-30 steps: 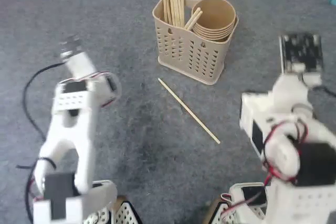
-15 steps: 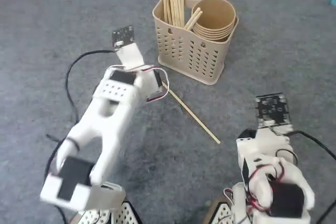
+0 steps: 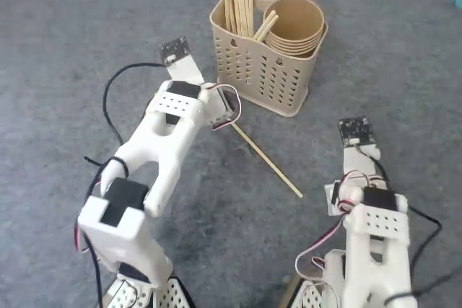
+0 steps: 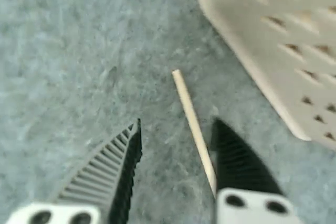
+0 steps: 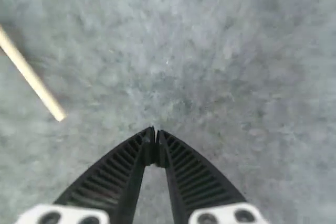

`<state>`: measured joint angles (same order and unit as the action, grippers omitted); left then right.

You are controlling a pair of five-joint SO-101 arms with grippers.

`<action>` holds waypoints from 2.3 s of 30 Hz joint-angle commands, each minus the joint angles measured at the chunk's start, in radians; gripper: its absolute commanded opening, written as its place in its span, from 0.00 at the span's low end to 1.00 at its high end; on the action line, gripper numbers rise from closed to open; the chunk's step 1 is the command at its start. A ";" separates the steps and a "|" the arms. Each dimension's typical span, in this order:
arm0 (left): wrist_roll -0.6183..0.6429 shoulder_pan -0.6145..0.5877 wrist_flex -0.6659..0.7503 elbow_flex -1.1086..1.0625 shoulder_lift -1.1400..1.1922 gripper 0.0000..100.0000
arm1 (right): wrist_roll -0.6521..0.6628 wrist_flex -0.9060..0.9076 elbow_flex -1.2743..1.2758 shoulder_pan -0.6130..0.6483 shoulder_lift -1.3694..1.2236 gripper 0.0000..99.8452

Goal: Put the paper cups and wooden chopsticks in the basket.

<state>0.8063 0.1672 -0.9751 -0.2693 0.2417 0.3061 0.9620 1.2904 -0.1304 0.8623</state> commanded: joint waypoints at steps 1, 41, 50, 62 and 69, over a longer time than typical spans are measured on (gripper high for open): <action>0.044 0.028 0.060 0.044 0.026 0.28 | -0.069 -0.151 0.032 -0.018 -0.059 0.01; -0.120 -0.189 -0.282 0.200 -0.264 0.01 | -0.064 -0.159 0.147 -0.021 0.099 0.01; -0.256 -0.239 -0.112 0.206 -0.694 0.01 | -0.064 -0.159 0.147 -0.021 0.099 0.01; -0.345 -0.226 0.746 0.107 -0.845 0.01 | -0.064 -0.159 0.149 -0.021 0.099 0.01; -0.345 -0.123 1.258 0.077 -0.698 0.01 | -0.064 -0.159 0.149 -0.021 0.099 0.01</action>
<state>0.4718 -0.0092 0.0391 -0.1987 -0.5271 0.2509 0.8193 1.4438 -0.1381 0.9344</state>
